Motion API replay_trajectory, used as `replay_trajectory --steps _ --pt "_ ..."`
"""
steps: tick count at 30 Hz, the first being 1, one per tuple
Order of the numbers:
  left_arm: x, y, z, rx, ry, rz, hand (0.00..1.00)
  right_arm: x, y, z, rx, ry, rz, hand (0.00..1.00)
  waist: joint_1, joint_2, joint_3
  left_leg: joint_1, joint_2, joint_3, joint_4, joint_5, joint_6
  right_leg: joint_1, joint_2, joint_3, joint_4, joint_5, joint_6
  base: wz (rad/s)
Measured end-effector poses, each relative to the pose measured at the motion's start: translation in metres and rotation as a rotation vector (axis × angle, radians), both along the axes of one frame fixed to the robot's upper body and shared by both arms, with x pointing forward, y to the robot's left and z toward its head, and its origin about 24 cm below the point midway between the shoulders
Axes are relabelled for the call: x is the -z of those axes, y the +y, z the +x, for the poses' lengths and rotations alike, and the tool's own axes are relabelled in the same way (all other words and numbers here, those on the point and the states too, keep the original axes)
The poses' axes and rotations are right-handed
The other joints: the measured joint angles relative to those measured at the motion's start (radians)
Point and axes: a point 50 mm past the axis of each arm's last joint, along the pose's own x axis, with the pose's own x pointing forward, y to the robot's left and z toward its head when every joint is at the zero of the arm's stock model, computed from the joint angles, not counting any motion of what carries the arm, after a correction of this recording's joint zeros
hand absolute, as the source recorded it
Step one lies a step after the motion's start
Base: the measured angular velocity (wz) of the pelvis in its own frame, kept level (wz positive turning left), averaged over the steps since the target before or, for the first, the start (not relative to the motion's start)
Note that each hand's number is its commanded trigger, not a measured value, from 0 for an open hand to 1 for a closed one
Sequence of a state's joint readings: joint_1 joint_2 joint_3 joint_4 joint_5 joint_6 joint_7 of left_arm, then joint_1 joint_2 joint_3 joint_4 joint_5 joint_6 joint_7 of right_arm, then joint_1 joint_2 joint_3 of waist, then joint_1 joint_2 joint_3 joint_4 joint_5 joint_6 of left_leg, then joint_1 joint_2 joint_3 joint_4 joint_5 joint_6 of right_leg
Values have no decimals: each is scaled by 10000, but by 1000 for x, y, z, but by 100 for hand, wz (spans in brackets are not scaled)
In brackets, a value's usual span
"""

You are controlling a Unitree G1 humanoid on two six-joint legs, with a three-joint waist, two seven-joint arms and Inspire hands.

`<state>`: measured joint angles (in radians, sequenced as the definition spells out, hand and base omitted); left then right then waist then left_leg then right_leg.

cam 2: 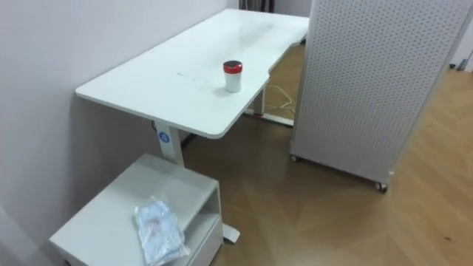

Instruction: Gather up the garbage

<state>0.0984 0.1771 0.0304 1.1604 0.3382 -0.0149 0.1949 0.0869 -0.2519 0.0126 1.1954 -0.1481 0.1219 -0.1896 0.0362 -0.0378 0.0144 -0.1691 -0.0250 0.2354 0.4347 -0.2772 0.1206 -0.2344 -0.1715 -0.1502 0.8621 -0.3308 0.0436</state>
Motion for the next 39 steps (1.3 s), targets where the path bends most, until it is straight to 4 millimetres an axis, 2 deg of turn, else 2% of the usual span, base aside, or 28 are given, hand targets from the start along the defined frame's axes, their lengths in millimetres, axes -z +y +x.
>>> replay_trajectory --steps 1,2,3,4,5,6,8,10,15,18,20,22,24,26,29,30,33,35,36,39 --pt "0 -1 1 24 -50 14 0 0 2 2 108 -133 28 100 -6 8 0 151 59 -49 -194 -8 -47 -220 93 5 -1115 -8 -35 6" --pt "0 -3 2 -6 -114 33 0 1 3 3 279 -328 33 100 -24 22 9 330 123 -133 -342 -37 -128 -261 254 120 -2533 118 -74 13" --pt "1 -4 2 58 -79 56 0 1 5 2 398 -438 44 100 -43 18 4 404 131 -220 -389 -63 -180 -229 315 143 -3257 354 -69 26" --pt "1 -5 2 58 -124 121 0 2 9 -1 753 -649 92 100 -69 -2 -3 486 147 -383 -391 -146 -319 -131 474 184 -4215 1506 45 41" --pt "1 -8 3 36 -231 87 0 4 12 -5 1171 -746 131 100 -81 83 -65 626 289 -561 -431 -216 -430 211 700 85 -4542 1687 -40 35" --pt "1 -8 4 46 -312 82 0 4 13 -5 1303 -840 104 100 -63 139 -73 704 369 -617 -472 -264 -516 368 822 38 -4709 1720 -88 18" --pt "2 -7 -2 -132 -273 210 0 4 15 -5 1437 -1109 82 100 -50 279 -14 949 492 -741 -683 -299 -637 792 1030 -98 -5130 1783 -146 9" --pt "2 -5 -6 -286 -264 510 0 3 13 -4 1624 -1399 71 100 -63 354 -61 1210 540 -780 -997 -270 -736 1027 1141 -178 -5325 1764 -171 10" --pt "2 -1 -22 -453 30 815 0 1 12 6 1978 -2186 302 100 -88 231 -32 1362 635 -837 -1109 -247 -774 1133 1213 -176 -5369 1695 -196 1" --pt "1 2 -16 -676 -210 805 0 -1 13 19 2524 -2875 661 100 -92 140 -16 1264 639 -877 -1076 -258 -790 1086 1197 -162 -5385 1696 -196 1" --pt "-3 4 1 -532 -785 876 0 -4 15 39 2537 -3466 904 100 -149 66 -3 826 598 -1039 -873 -304 -804 803 1166 -187 -5354 1697 -197 14" --pt "-8 5 18 -459 -1498 1079 0 -6 17 48 2509 -3809 1061 100 -109 37 -7 520 582 -1183 -669 -302 -801 652 1161 -175 -5344 1699 -199 22" --pt "-12 5 32 -407 -2166 1286 0 -8 20 61 2410 -4167 1240 100 -60 55 -24 241 577 -1260 -518 -293 -793 421 1155 -184 -5260 1710 -218 12" --pt "-18 4 49 -297 -2824 1486 0 -12 24 78 2188 -4570 1473 100 -59 81 -7 -199 577 -1303 -309 -269 -794 29 1131 -215 -5110 1740 -266 3" --pt "-30 -2 85 -188 -4091 1769 0 -17 31 103 1948 -5099 1655 100 -57 191 68 -1079 556 -1347 302 -266 -794 -799 1085 -290 -4683 1785 -310 11" --pt "-32 -4 90 -187 -4292 1801 0 -18 32 106 1927 -5167 1686 100 -46 206 78 -1216 562 -1347 396 -266 -794 -948 1067 -276 -4577 1783 -311 0" --pt "-42 -16 116 195 -5173 2002 0 -26 40 128 1446 -5663 1836 100 -34 314 212 -1816 585 -1297 672 -259 -778 -1608 1006 -114 -4232 1787 -323 -9" --pt "-50 -27 133 366 -5915 2062 0 -30 44 138 1165 -5945 1906 100 -25 322 237 -2318 530 -1229 854 -220 -713 -2220 925 -2 -3883 1788 -329 -9" --pt "-51 -30 136 376 -6055 2076 0 -30 45 139 1073 -5949 1917 100 -16 317 246 -2398 529 -1182 873 -209 -699 -2332 909 18 -3826 1798 -344 -12" --pt "-58 -35 146 439 -6521 2327 0 -32 53 146 645 -6093 2001 100 -74 352 381 -2821 528 -1104 1092 -201 -687 -2813 829 11 -3530 1810 -384 -6"
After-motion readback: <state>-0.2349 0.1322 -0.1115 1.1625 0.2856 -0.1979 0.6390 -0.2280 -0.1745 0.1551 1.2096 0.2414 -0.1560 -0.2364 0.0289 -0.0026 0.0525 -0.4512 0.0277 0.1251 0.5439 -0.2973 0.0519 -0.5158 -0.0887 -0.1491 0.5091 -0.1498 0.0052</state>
